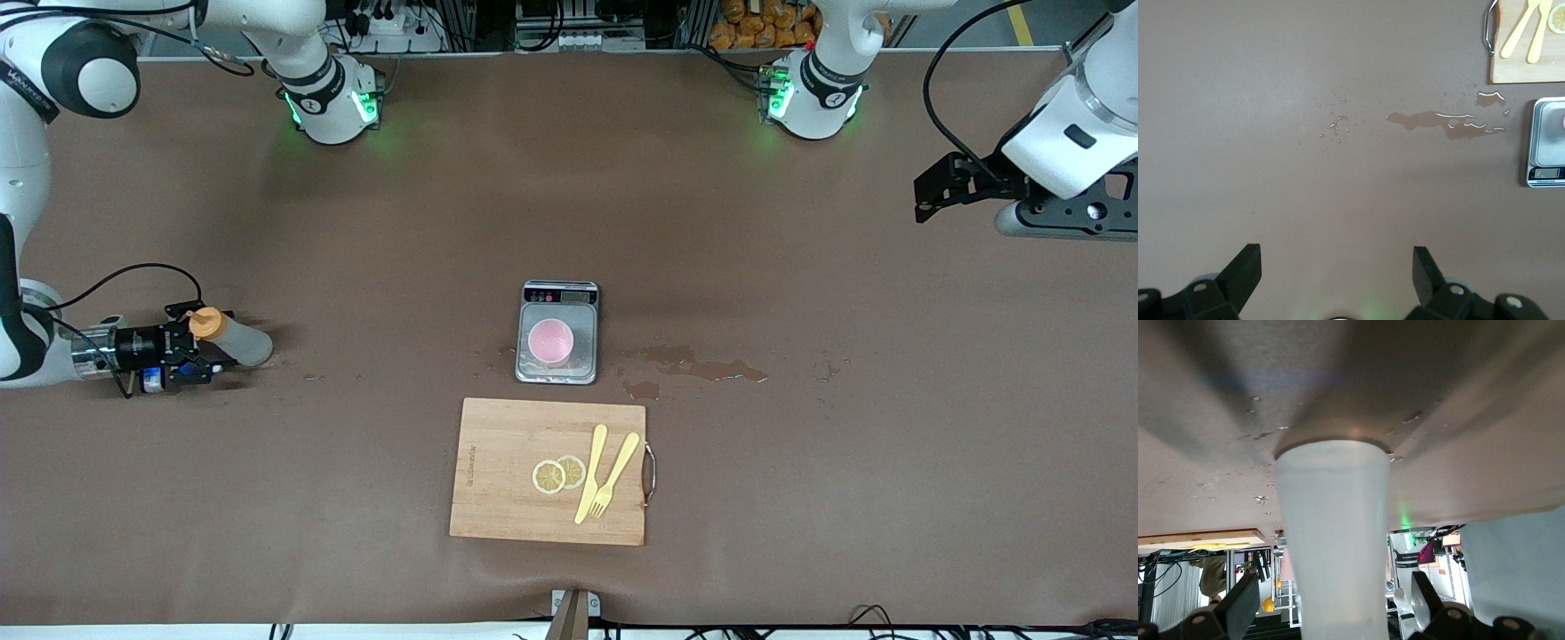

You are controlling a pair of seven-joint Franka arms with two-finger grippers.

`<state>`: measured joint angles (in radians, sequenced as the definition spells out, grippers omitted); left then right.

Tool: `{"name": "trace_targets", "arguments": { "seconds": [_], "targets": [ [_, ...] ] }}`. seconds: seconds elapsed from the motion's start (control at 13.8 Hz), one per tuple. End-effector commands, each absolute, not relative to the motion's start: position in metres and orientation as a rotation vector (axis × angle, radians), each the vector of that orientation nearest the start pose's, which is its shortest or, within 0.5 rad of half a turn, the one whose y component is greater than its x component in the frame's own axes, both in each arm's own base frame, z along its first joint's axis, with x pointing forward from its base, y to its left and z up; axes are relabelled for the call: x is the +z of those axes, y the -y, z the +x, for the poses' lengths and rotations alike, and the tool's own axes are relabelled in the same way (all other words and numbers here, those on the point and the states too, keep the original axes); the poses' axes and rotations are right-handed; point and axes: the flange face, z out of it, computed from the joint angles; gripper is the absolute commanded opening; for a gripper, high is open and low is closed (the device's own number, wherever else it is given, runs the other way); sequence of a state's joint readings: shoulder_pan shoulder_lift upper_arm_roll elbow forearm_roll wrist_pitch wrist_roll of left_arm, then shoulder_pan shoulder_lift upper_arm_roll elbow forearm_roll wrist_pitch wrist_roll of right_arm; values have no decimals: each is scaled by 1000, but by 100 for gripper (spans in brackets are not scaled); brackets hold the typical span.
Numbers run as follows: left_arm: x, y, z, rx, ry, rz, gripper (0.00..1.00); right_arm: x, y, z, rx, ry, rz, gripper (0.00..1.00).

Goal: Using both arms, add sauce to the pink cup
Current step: 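Set the bottle upright on the table and open the right gripper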

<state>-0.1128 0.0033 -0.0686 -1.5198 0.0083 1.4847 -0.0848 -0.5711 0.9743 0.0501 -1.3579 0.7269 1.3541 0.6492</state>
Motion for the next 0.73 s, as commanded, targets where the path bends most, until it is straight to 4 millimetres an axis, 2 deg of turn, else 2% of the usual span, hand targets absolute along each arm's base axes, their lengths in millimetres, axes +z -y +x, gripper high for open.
{"name": "trace_targets", "arguments": {
  "seconds": [0.0,0.15,0.29,0.65],
  "targets": [
    [637,101,537,80,-155,-3107,100,161,262,592,1157,-1408,-1640,100],
    [637,101,537,78,-155,-3107,100,175,266,593,1162,-1408,-1697,100],
    [637,100,538,78,-152,-3107,100,198,272,596,1189,-1369,-1733,100],
    [636,97,538,83,-145,-3107,100,289,288,602,1185,-1407,-1905,100]
  ]
}}
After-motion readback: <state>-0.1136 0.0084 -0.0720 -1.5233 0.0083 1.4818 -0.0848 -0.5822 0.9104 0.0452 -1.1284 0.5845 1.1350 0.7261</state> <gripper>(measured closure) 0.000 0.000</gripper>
